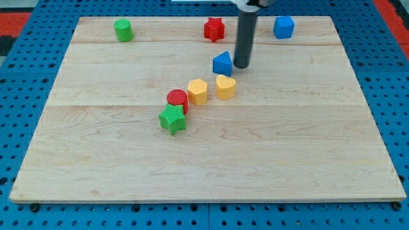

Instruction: Push the blue cube towards the left center of the board

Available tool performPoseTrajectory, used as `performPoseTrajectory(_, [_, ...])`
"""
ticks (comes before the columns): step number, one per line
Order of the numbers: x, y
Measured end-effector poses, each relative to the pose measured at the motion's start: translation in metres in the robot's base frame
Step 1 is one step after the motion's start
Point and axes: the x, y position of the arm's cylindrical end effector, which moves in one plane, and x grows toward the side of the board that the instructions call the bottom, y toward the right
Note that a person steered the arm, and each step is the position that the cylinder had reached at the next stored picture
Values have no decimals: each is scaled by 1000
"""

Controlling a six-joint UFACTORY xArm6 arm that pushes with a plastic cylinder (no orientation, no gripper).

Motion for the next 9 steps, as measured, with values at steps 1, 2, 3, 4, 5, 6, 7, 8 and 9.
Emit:
performPoseTrajectory(1, [-2, -58])
performPoseTrajectory(2, [8, -108])
performPoseTrajectory(3, [23, -158])
performPoseTrajectory(4, [44, -204])
performPoseTrajectory(5, [63, -223])
performPoseTrajectory(6, [61, -210])
performPoseTrajectory(7, [11, -183])
performPoseTrajectory(8, [-1, -182])
performPoseTrajectory(9, [1, -179])
